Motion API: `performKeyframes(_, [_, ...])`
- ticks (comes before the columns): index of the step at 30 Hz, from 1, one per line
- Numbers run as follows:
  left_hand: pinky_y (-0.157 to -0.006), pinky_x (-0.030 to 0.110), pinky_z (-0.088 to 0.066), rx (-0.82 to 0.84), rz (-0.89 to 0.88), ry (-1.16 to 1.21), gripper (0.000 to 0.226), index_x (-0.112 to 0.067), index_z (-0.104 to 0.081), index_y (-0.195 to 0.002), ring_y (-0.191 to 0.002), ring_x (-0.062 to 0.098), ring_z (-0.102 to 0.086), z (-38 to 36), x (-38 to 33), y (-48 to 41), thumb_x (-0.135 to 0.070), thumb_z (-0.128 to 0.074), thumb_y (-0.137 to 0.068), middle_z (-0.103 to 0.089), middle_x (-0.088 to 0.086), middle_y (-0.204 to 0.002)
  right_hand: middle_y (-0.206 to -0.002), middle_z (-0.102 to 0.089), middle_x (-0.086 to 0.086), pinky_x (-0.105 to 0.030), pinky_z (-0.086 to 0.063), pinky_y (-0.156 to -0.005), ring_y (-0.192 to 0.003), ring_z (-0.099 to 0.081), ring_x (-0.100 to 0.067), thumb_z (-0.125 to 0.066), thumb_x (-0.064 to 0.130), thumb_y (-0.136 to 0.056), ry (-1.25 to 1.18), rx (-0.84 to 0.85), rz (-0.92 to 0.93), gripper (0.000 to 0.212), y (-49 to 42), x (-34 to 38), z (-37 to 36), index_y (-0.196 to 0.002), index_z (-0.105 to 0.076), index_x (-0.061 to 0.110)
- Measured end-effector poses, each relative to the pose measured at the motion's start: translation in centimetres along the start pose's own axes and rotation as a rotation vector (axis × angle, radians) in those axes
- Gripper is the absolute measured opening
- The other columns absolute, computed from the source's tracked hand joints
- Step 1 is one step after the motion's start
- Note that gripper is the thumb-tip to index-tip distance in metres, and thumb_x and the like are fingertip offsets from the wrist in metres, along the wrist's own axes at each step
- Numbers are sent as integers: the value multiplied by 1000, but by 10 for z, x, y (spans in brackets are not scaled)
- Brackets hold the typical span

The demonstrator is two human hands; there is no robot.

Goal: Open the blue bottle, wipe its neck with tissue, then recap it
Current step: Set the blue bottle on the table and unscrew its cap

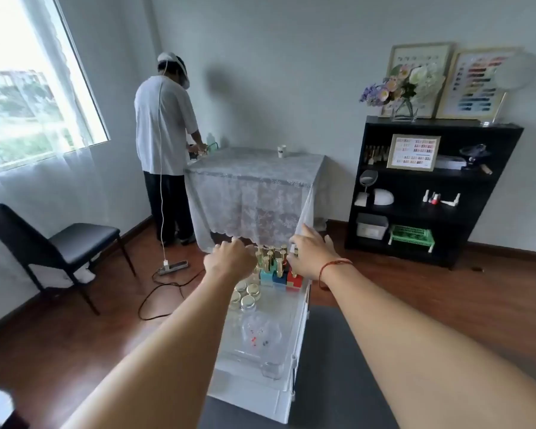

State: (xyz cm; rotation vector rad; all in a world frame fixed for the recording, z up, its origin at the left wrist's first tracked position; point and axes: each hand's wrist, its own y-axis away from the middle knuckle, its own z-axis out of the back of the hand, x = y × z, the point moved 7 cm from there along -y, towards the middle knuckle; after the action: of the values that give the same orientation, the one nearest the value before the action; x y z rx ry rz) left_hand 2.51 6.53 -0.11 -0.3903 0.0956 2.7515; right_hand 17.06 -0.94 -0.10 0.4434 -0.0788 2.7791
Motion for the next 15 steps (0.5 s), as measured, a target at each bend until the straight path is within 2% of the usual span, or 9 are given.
performKeyframes(3, [-104, 47, -38, 98, 81, -16, 53, -6, -44, -132, -130, 31, -42, -34, 26, -3, -41, -27, -97, -47, 17, -138, -159, -5, -9, -52, -4, -117, -147, -3, -24, -47, 23, -92, 26, -23, 10, 39, -11, 7, -24, -130, -47, 16])
performKeyframes(7, [-110, 47, -32, 147, 127, 5, 59, -3, -32, -142, -137, 32, -33, -71, 50, -13, -41, -26, -97, -38, 19, -145, -159, -1, -8, -51, -4, -117, -147, 1, -24, -50, 24, -92, 44, -30, 1, 41, -27, 4, -54, -132, -46, 17])
performKeyframes(9, [-111, 47, -32, 145, 135, 19, 64, -3, -25, -145, -139, 32, -31, -83, 57, -14, -44, -26, -96, -36, 19, -147, -159, -1, -8, -50, -5, -117, -147, 0, -25, -51, 24, -92, 62, -50, -13, 43, -32, 0, -63, -134, -45, 17])
performKeyframes(15, [-102, 48, -40, 179, 190, 121, 62, -1, -31, -137, -127, 34, -45, -107, 69, -16, -46, -28, -95, -44, 20, -139, -157, -14, -9, -49, -8, -116, -146, -8, -24, -53, 25, -91, 75, -148, -42, 38, -40, -3, -70, -128, -48, 16])
